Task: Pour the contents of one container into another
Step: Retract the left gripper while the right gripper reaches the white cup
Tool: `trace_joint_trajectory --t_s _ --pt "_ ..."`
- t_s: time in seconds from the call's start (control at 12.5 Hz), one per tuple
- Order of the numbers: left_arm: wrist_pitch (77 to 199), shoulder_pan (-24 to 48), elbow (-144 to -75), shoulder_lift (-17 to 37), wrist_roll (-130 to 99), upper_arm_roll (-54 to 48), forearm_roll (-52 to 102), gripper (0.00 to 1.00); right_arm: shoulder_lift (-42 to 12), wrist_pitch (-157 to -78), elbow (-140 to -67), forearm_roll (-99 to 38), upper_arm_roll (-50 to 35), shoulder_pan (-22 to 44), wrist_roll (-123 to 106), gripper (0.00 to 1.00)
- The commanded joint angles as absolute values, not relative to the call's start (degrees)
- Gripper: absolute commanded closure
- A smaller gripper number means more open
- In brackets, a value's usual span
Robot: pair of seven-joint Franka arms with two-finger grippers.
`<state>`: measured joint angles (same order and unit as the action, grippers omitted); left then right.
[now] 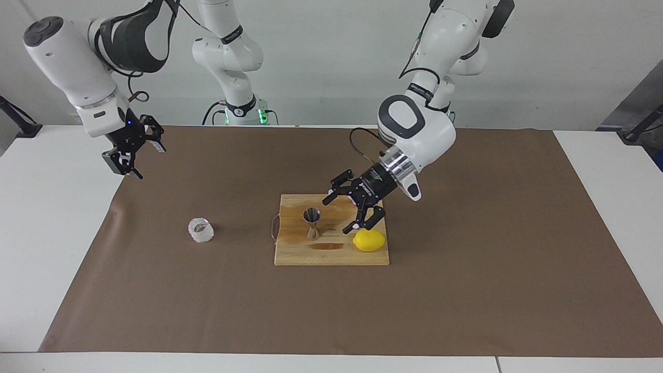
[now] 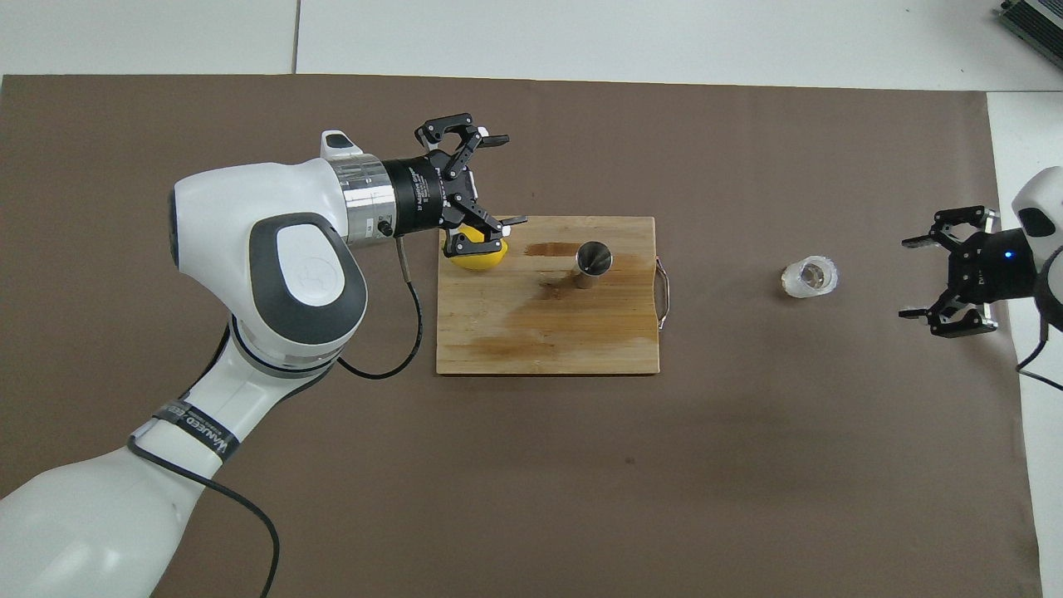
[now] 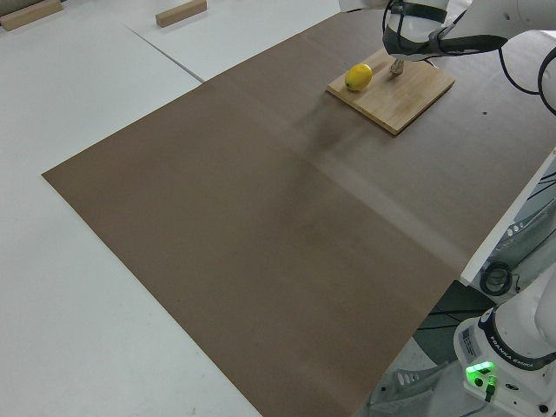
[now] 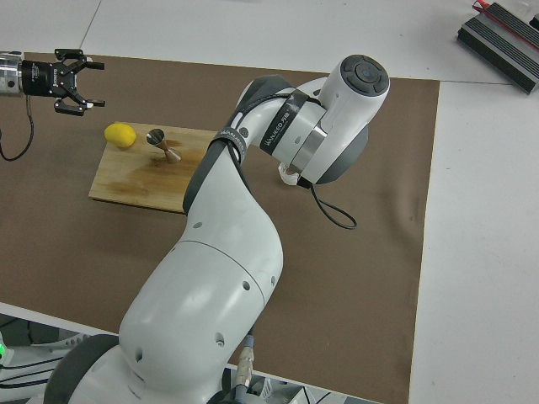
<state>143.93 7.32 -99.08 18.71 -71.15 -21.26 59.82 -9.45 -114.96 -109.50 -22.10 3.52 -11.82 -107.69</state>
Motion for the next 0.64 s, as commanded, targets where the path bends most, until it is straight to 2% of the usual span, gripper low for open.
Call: trace_joint_trajectory --t_s 0.0,0.32,0.56 --pt "139.14 3.53 -101.16 14.77 -71.19 -21.27 44.8 0.0 -13.52 -118.37 -108.9 -28.45 2.9 -12.83 -115.28 0.0" --pt "131.5 -0.78 -99.76 13.28 -69.1 -21.36 20.71 0.0 -21.08 -116.37 -108.37 -39.6 2.37 -13.8 -121.0 0.0" --pt "125.97 -3.76 -99.93 11.26 -57.28 -21.36 11.7 0.0 -22.06 -116.81 -108.1 -40.34 2.2 -13.27 -122.69 0.0"
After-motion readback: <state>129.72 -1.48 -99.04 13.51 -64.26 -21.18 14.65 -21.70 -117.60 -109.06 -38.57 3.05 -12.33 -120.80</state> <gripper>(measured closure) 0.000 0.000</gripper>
